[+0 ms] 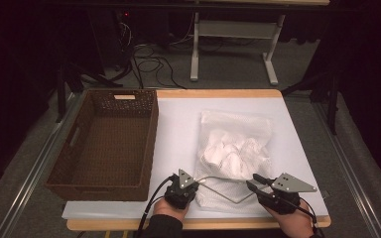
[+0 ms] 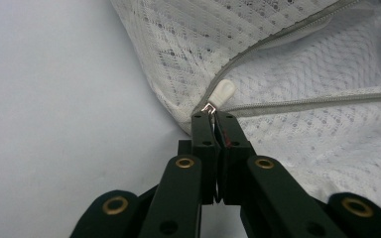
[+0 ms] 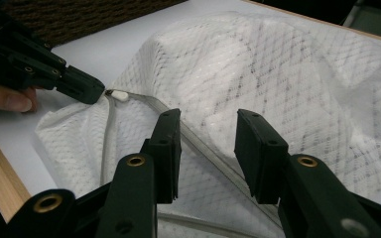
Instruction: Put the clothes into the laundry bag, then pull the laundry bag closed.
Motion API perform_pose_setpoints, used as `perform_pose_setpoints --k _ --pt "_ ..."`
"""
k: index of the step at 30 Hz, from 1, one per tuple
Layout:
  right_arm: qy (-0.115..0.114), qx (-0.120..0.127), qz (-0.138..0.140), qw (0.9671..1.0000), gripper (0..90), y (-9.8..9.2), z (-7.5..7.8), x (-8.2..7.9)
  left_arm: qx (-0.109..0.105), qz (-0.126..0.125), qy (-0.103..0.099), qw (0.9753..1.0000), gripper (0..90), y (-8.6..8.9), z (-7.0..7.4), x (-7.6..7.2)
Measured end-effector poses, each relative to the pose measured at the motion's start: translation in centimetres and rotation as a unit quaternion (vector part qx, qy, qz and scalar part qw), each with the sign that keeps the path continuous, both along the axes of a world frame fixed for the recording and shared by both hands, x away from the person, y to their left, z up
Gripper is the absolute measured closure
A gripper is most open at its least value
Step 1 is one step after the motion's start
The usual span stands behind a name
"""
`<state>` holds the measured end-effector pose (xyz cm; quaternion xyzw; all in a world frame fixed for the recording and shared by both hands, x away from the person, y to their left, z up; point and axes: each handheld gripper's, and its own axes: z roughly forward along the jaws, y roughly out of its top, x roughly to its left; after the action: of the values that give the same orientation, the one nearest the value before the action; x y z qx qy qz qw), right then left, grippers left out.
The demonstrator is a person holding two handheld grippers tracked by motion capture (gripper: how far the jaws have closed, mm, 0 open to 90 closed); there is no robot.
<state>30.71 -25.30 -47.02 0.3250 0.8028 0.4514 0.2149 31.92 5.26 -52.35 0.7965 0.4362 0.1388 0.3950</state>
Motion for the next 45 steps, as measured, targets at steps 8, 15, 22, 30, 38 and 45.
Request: perform_pose_setpoints --k 8,15,22,30,38,45 --pt "-0.001 0.003 0.014 0.9999 64.6 0.8 0.1 -0.3 -0.05 -0.004 -0.038 0.998 88.2 0.3 1.6 -0.4" --pt "-0.002 0.01 0.024 0.9997 64.6 1.6 0.2 -0.4 -0.056 -0.014 -0.052 0.9969 88.2 0.0 1.8 -0.8" --pt "0.001 0.005 0.046 0.9989 64.1 3.5 0.1 -0.1 -0.053 -0.022 -0.057 0.9967 88.2 -0.1 1.9 -1.1" --pt "0.006 -0.006 0.069 0.9976 65.1 5.7 -0.4 0.3 -0.046 -0.028 -0.067 0.9963 88.1 -0.2 1.9 -1.5" --pt "0.015 -0.015 0.072 0.9972 67.4 7.0 -0.6 1.0 -0.046 -0.023 -0.071 0.9961 88.0 -0.1 2.0 -1.5" --pt "0.034 -0.011 0.075 0.9966 68.1 8.1 -0.9 2.1 -0.046 -0.019 -0.072 0.9962 88.0 0.2 2.0 -1.7"
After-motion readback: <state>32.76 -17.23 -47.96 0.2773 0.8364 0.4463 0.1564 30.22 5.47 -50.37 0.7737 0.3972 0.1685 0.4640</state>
